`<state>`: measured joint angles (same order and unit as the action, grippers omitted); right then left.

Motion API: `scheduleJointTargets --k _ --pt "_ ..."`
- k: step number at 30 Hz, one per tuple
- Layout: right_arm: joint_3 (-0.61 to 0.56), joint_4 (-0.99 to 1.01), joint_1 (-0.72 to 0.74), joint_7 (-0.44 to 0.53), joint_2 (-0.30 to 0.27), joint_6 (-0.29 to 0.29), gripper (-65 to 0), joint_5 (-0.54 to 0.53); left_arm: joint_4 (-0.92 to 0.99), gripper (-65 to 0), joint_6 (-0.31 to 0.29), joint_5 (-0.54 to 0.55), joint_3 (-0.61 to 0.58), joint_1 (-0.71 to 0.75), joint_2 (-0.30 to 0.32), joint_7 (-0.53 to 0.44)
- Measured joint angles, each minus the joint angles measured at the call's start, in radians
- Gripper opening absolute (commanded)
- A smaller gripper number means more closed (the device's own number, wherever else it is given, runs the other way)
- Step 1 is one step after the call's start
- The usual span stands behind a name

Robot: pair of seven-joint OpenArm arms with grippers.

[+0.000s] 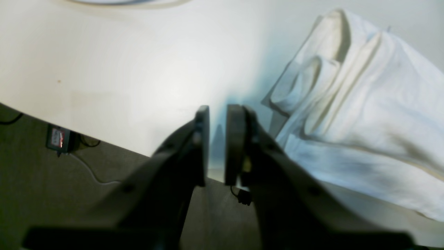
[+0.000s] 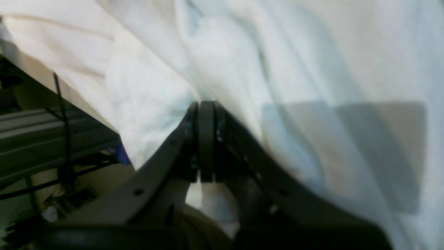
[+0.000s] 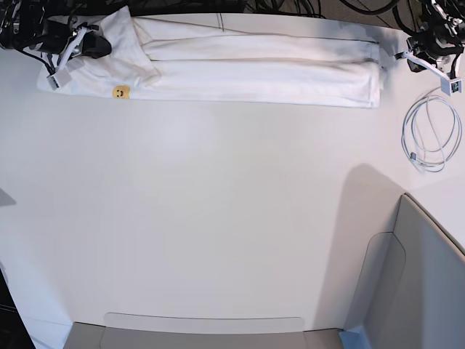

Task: Layout the t-shirt on the table in an organized manner, then fold the t-shirt properly
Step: 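Fold the grasped end with the right gripper back over the strip, then move the left gripper to the strip's other end and lower it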

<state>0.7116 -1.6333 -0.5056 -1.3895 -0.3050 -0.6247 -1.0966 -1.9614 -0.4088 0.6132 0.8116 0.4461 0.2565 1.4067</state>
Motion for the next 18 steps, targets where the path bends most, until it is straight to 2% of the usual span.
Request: scheduleJointTargets --k 1,6,12,16,18 --pt "0.004 0.039 0.01 0.0 -0.002 0.001 -65.0 -0.025 0.0 -65.0 0.0 -0.001 0.0 0.0 -0.001 0.0" --pt "0.008 0.108 0.025 0.01 -0.005 0.0 -65.0 -0.083 0.0 -65.0 0.0 0.0 0.0 0.0 0.0 0.0" --pt "0.084 0.014 0.016 -0.019 -0.008 -0.008 -65.0 -0.081 0.0 -65.0 0.0 0.0 0.0 0.0 0.0 0.0" --pt "0.18 -0.09 0.026 -0.015 -0.056 -0.004 -65.0 -0.114 0.0 -65.0 0.0 -0.001 0.0 0.0 0.001 0.0" --pt "0.203 -0.11 0.041 -0.01 -0.058 -0.004 -65.0 -0.138 0.0 -65.0 0.0 0.0 0.0 0.0 0.0 0.0"
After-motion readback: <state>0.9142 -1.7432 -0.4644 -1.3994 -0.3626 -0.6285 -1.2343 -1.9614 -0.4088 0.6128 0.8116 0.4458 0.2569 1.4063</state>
